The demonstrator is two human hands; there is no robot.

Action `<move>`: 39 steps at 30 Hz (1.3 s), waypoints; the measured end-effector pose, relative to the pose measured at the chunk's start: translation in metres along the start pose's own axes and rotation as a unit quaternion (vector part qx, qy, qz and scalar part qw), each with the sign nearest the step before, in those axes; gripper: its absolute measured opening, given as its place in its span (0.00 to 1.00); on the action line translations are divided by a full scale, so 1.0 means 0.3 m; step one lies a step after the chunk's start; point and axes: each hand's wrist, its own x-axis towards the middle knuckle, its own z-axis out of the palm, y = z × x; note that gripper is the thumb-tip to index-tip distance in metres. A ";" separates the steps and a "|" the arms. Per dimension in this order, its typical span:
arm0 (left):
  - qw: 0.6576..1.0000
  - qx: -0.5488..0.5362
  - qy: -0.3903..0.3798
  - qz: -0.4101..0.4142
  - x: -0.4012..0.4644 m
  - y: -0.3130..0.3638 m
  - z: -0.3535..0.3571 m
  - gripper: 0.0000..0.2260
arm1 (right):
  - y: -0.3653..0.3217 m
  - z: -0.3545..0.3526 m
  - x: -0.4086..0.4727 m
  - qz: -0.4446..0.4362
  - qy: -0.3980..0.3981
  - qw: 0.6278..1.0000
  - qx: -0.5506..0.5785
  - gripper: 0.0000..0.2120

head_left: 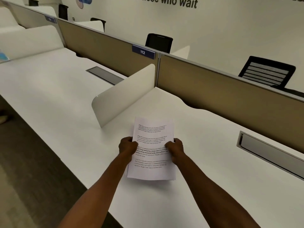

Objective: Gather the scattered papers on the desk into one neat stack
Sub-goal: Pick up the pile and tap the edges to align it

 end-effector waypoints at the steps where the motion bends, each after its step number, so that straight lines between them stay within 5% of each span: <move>1: 0.999 0.028 0.017 0.008 0.015 0.001 -0.005 0.13 | 0.001 0.032 0.009 -0.008 0.007 1.000 -0.017 0.18; 10: 0.984 0.176 0.037 -0.005 0.096 -0.047 0.020 0.21 | 0.027 0.183 0.063 -0.007 0.050 0.946 -0.319 0.28; 15: 0.991 0.126 0.033 -0.029 0.111 -0.051 0.040 0.25 | 0.042 0.187 0.062 -0.023 0.038 0.930 -0.366 0.32; 28: 0.998 0.030 -0.049 0.002 0.140 -0.081 -0.001 0.21 | 0.037 0.100 0.055 -0.035 0.044 0.992 -0.111 0.18; 31: 0.997 0.037 -0.061 0.013 0.125 -0.081 0.009 0.23 | 0.048 0.059 0.055 0.019 0.023 0.999 -0.044 0.24; 33: 0.997 0.028 -0.072 0.017 0.112 -0.076 0.023 0.26 | 0.050 0.021 0.057 0.034 -0.003 0.999 -0.014 0.18; 39: 0.987 -0.007 -0.109 0.115 0.024 -0.002 0.069 0.21 | -0.010 -0.157 -0.023 -0.038 0.037 0.998 0.041 0.11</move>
